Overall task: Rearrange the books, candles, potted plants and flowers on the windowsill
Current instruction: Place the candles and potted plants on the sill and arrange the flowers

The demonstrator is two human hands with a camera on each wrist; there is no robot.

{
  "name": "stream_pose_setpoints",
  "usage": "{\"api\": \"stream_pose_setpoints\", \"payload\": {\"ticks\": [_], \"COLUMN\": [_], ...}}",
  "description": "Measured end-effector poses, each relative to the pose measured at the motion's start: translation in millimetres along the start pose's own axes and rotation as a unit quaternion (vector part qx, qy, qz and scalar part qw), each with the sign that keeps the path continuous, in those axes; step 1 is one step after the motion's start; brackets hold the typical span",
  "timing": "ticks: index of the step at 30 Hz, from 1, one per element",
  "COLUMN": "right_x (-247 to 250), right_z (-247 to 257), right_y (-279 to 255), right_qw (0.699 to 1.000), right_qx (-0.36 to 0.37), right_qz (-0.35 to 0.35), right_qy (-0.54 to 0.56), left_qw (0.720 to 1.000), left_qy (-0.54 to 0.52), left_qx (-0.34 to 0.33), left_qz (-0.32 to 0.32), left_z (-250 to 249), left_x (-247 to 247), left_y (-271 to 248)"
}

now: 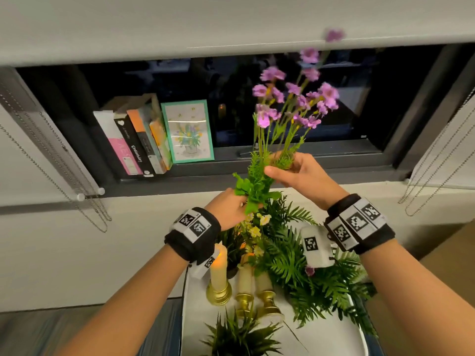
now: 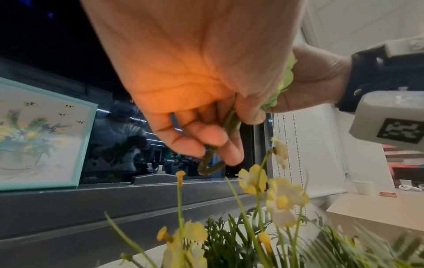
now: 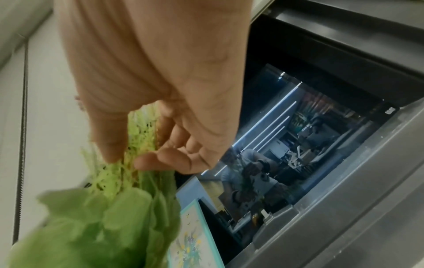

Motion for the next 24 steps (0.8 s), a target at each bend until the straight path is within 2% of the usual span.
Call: {"api": "stream_pose_setpoints", "payload": {"ticks": [3,5,9,12,16,18,21,22,24], "right_x": [11.9,30.7,72.1,79.2,99.6,111.1,100.2,94.0,83.8], "right_z": [9.4,8.4,-37.0,-32.4,-9.2,-13.3,-26.6,-31.9,-46.6], "right_y": [1.6,3.3,12.0,9.4,-2.2,-5.5,-6.6,-7.5,-10.7], "right_qw": [0.998,0.995,0.987,0.990,0.975,0.969,0.974,0.974,0.975], "right_qx": [0.020,0.024,-0.021,-0.005,0.031,0.015,-0.032,-0.045,-0.075], "right_qz": [-0.020,-0.061,-0.084,-0.115,-0.214,-0.240,-0.203,-0.194,-0.182], "right_qy": [-0.052,-0.080,-0.139,-0.085,-0.040,-0.051,-0.100,-0.104,-0.105], "left_qw": [1.000,1.000,0.999,0.993,0.986,0.991,0.979,0.972,0.966], "left_qy": [0.003,-0.003,-0.036,-0.090,-0.122,-0.094,-0.017,-0.008,0.007], "left_qx": [0.010,0.027,0.017,0.014,0.052,0.093,0.136,0.145,0.149], "left_qz": [0.004,-0.003,-0.032,-0.070,-0.102,-0.037,0.148,0.184,0.212], "left_z": [4.3,12.7,18.5,16.1,35.7,56.5,76.6,78.4,76.8], "left_x": [-3.9,-5.4,-6.5,-2.3,5.7,-5.8,-47.7,-58.3,-70.9], "left_y": [6.8,6.1,-3.0,-6.9,-17.5,-24.2,-38.5,-43.1,-47.7]}}
Point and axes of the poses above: each hand's wrist, its own y-axis towards the middle knuckle, its own x-axis out of the back of the hand, z = x × y, the point moved 9 cm from there along y, towards the middle knuckle, and after that the axes turned 6 degrees about y, right-handed, at the moved point
